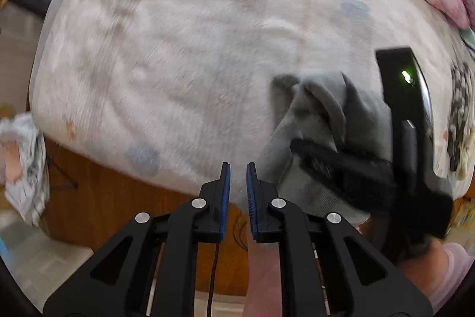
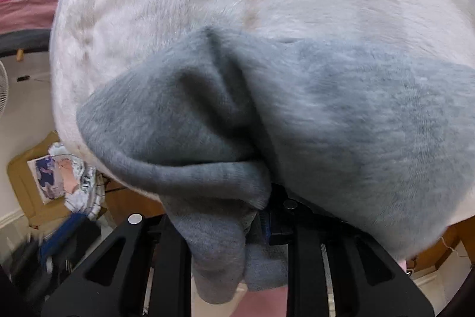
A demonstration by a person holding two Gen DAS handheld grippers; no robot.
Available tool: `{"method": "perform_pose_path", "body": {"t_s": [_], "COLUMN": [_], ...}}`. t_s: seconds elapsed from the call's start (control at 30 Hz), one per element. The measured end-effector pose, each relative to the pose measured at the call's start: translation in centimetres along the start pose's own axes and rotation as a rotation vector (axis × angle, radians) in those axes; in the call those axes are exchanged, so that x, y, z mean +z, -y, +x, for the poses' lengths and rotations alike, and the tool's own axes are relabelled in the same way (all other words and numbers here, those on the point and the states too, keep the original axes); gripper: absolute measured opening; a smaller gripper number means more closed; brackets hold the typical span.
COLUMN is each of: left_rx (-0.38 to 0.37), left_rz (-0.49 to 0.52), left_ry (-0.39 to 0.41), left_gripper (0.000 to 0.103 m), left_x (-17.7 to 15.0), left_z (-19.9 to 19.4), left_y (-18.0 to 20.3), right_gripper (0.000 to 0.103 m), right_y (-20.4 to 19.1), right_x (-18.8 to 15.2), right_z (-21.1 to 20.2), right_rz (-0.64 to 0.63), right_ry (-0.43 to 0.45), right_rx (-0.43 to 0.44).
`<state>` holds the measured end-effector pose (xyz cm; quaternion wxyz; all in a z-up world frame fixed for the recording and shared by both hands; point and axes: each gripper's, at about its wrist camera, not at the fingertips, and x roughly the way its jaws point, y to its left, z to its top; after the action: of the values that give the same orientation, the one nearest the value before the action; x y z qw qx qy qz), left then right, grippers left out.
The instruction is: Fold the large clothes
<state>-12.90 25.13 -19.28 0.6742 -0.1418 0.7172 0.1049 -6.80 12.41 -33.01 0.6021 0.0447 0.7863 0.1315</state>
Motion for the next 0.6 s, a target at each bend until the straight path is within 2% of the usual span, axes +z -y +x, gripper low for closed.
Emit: {"method": "perform_pose_path", "body": {"t_s": [0.07,0.13,0.17,0.2,0.23,0.27,0.33,0.5,0.57,0.6], "left_rx": [0.010,0.019,0.016,0.003,-0.005,-0.007,-0.012,-0.077,-0.101,-0.123], "left_rz": [-0.034,-0.057,-0.069,-0.086,-0.097,-0.102,-0.099,-0.054,-0.016,0.008], "left_ry": [-0.029,-0.047,-0.053,-0.059,-0.061,-0.058,-0.040,0.005,0.015,0.025], "left_gripper": [0.017,0.017,0.018,0.021,0.027,0.029,0.029,0.029,0.029,0.029], "left_x": [-0.8,-1.3,-1.5,-1.7,-1.8,-1.9,-1.9,-1.4,-1.0,-0.8], "left_z": [0.5,0.8,1.0,1.0,0.9,0.6,0.0,-1.4,-1.6,-1.7], "left_y": [-1.0,-1.8,-2.1,-2.5,-2.8,-2.9,-3.0,-1.3,0.1,1.1], "right_gripper": [0.029,0.052,0.053,0.053,0.054,0.054,0.054,0.054,0.041,0.024], "right_y": [-0.8,-1.1,-1.0,-1.1,-1.3,-1.5,-1.2,2.3,4.1,4.7], "right_x": [0.8,1.4,1.6,1.7,1.8,1.9,2.0,1.3,0.1,-0.4], "right_z": [1.2,1.3,0.9,0.8,1.0,0.9,-0.4,-5.8,-9.1,-10.6], "right_rz": [-0.004,0.032,0.068,0.082,0.097,0.105,0.094,0.115,0.079,0.052], "right_ry": [-0.033,-0.067,-0.075,-0.097,-0.160,-0.181,-0.142,-0.011,0.095,0.147], "right_rx": [-0.025,0.033,0.199,0.316,0.472,0.501,0.438,0.365,0.322,0.252]}}
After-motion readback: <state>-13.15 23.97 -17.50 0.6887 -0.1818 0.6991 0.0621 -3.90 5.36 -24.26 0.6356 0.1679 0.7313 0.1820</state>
